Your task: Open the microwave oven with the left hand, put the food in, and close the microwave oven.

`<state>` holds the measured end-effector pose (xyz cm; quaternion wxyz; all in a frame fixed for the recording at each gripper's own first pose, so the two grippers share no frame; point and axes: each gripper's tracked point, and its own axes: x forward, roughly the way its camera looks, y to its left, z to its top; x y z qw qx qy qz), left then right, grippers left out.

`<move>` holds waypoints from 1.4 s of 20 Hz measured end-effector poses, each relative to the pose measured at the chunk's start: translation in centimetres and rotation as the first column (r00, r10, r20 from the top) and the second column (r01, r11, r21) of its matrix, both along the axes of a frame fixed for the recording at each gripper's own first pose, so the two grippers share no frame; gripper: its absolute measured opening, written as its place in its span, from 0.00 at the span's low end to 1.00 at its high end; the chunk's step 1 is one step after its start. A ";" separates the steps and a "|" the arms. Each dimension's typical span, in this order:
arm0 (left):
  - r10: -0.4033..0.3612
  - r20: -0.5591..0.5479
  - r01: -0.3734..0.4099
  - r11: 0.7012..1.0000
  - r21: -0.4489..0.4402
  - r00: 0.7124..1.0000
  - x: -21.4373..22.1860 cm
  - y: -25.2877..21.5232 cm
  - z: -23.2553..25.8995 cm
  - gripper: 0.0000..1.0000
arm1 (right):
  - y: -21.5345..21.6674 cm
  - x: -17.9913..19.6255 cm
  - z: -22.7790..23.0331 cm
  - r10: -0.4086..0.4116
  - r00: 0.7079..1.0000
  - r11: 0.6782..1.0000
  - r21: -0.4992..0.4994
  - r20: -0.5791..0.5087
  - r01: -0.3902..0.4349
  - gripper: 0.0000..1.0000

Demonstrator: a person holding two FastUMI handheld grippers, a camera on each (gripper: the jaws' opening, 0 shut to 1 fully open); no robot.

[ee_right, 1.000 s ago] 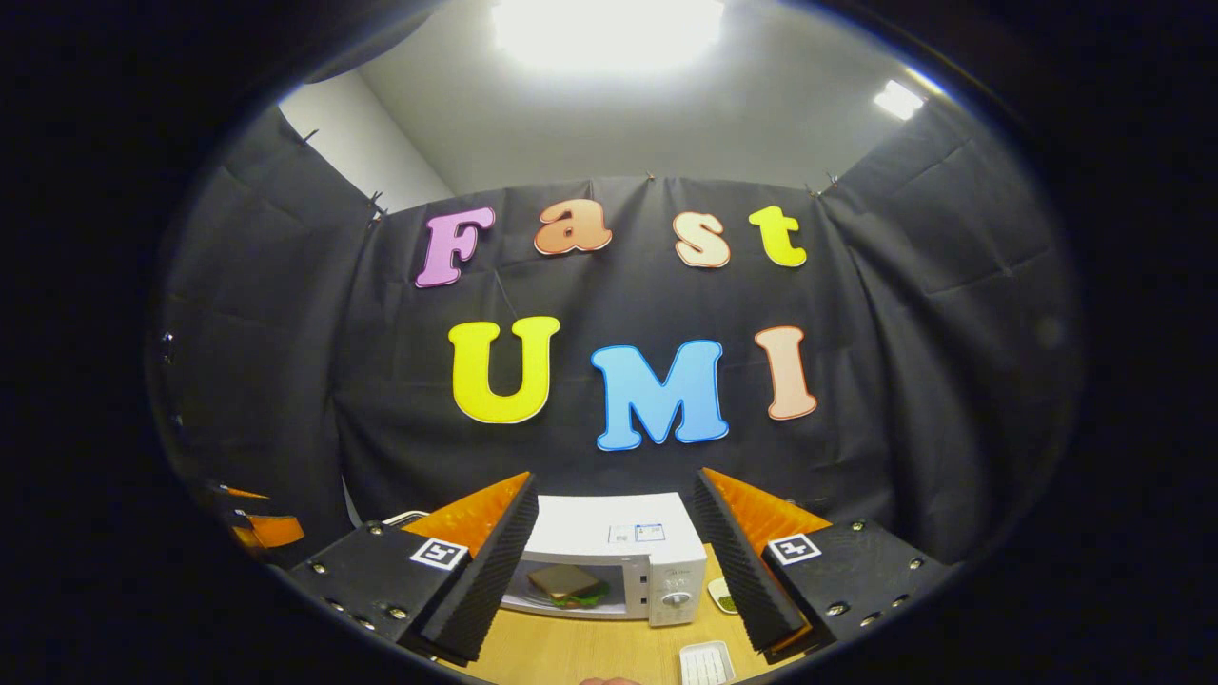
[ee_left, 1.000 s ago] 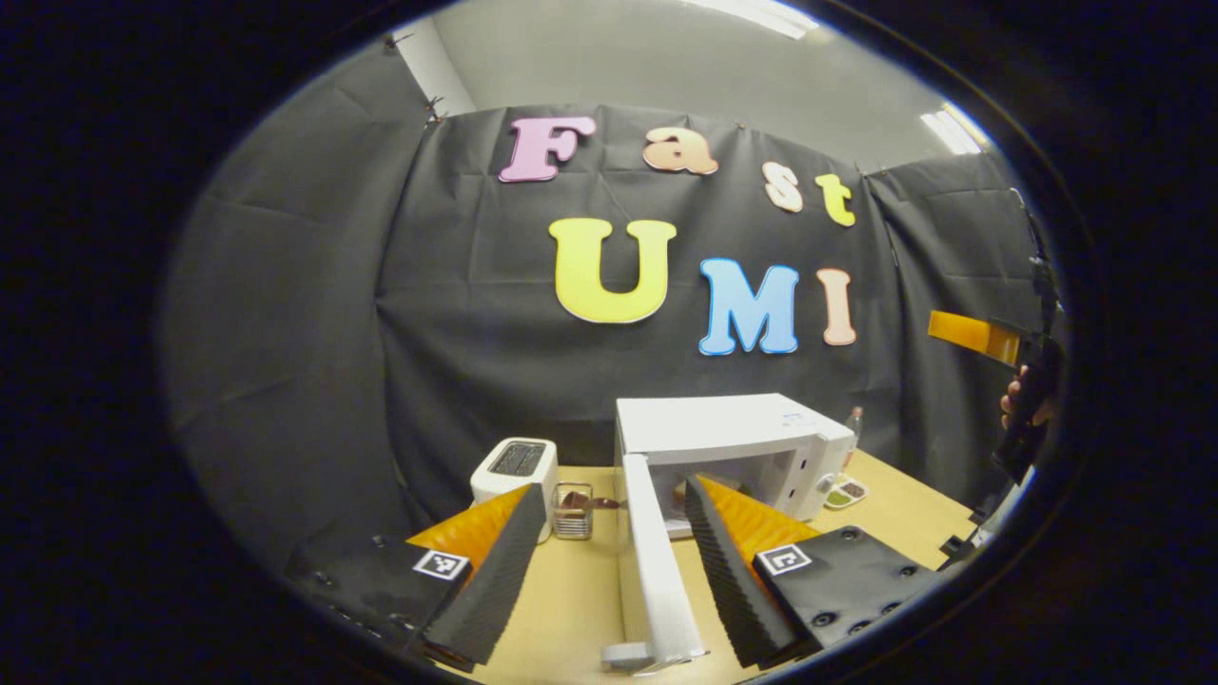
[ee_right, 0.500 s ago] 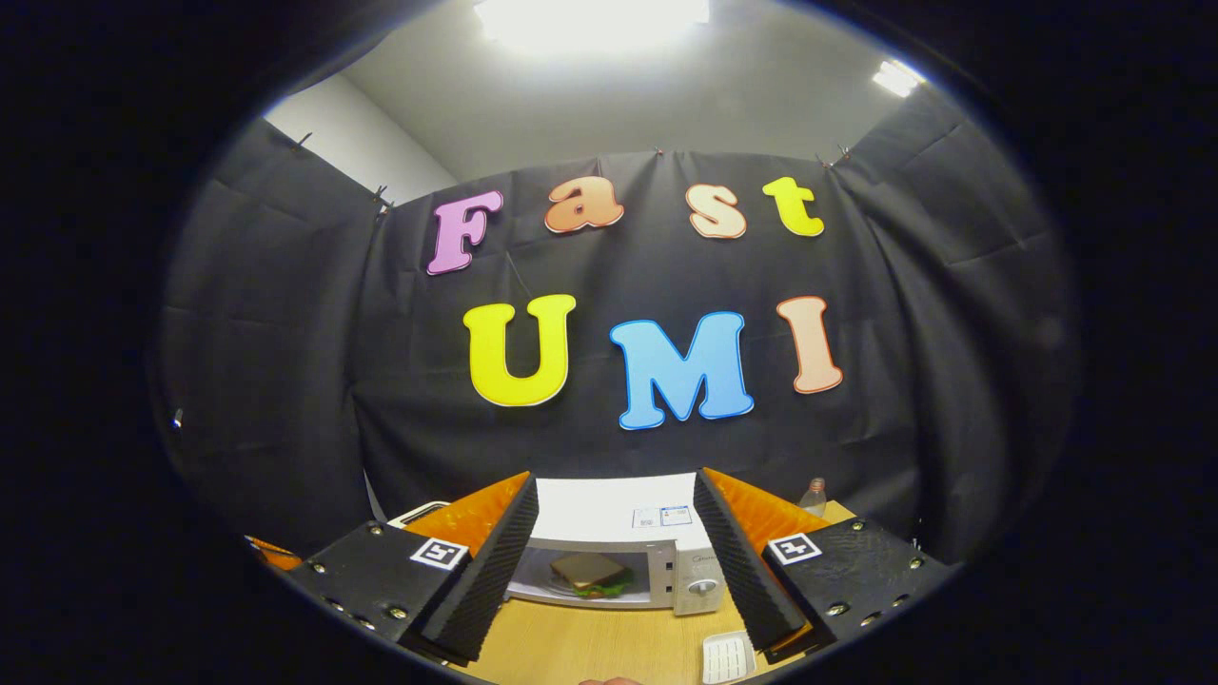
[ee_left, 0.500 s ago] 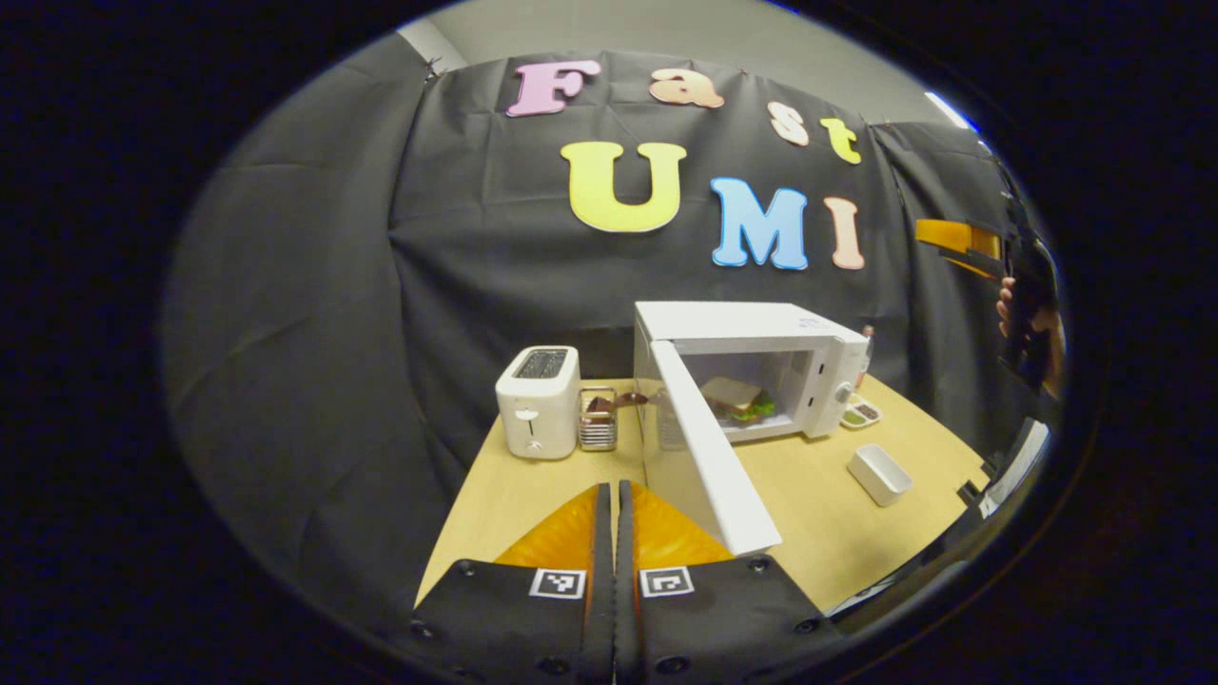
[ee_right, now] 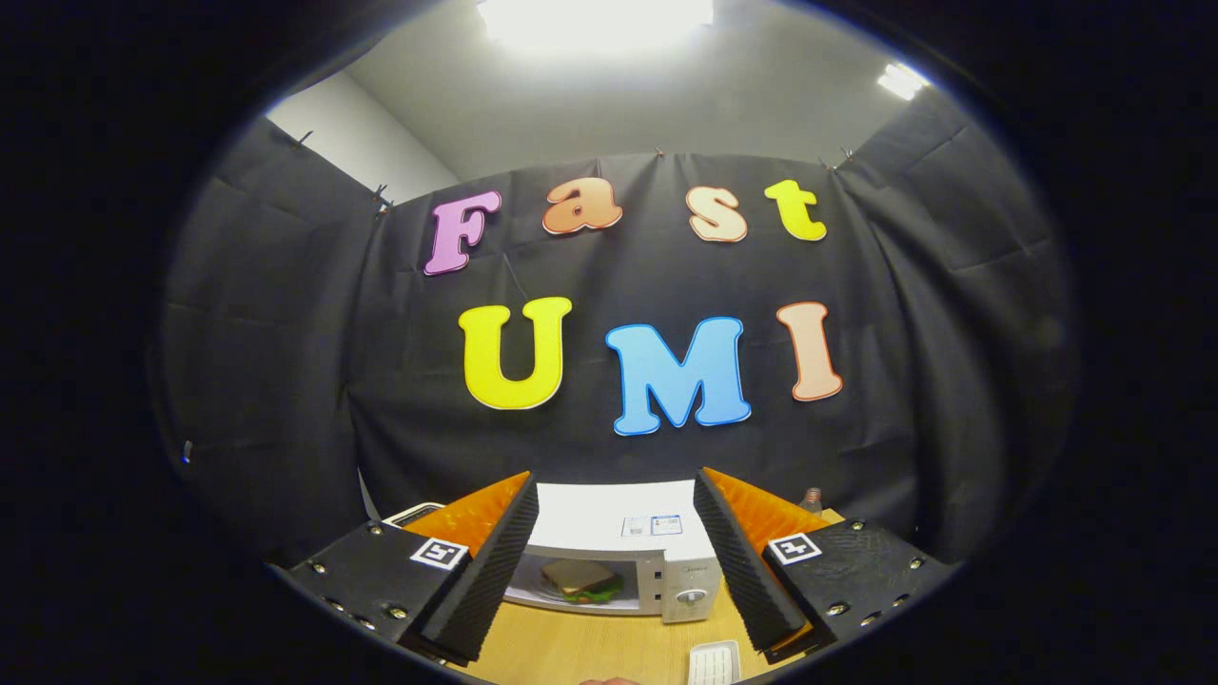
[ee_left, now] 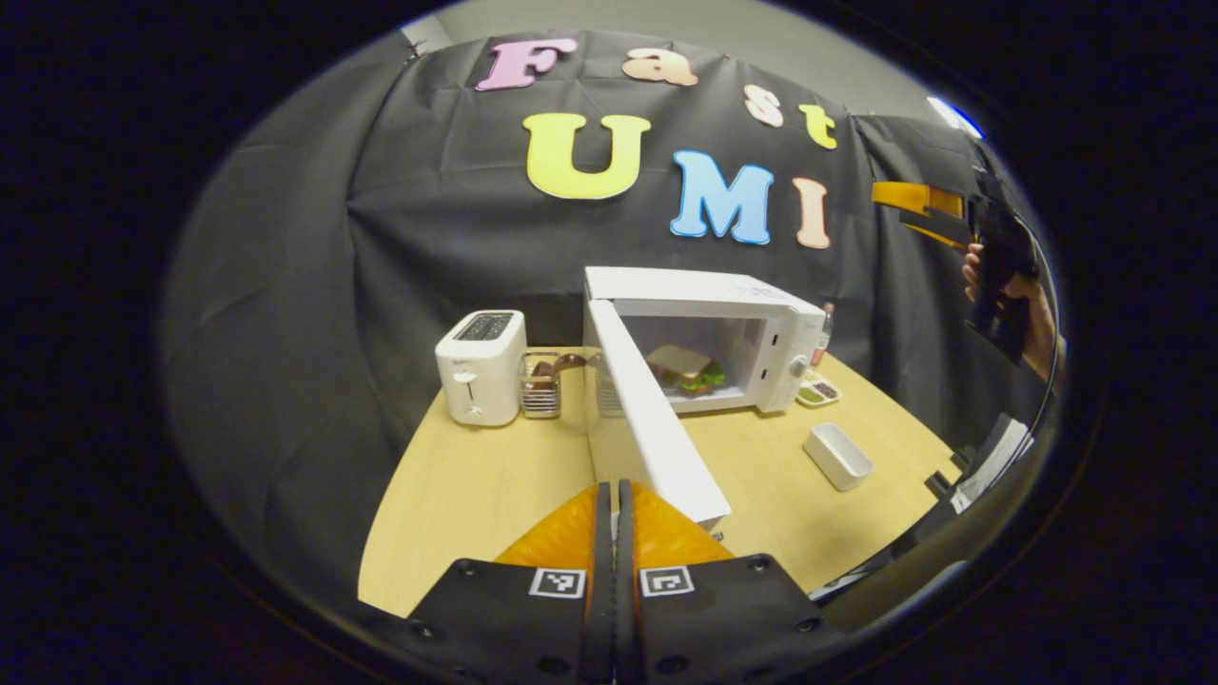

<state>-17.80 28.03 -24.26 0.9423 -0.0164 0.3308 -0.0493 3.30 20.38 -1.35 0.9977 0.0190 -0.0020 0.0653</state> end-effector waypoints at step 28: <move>-0.318 0.041 0.319 0.919 -0.233 0.947 13.0 -22.7 -4.1 0.07 | -10.2 -0.5 -2.6 -0.143 0.989 0.989 -0.030 -0.036 0.142 0.99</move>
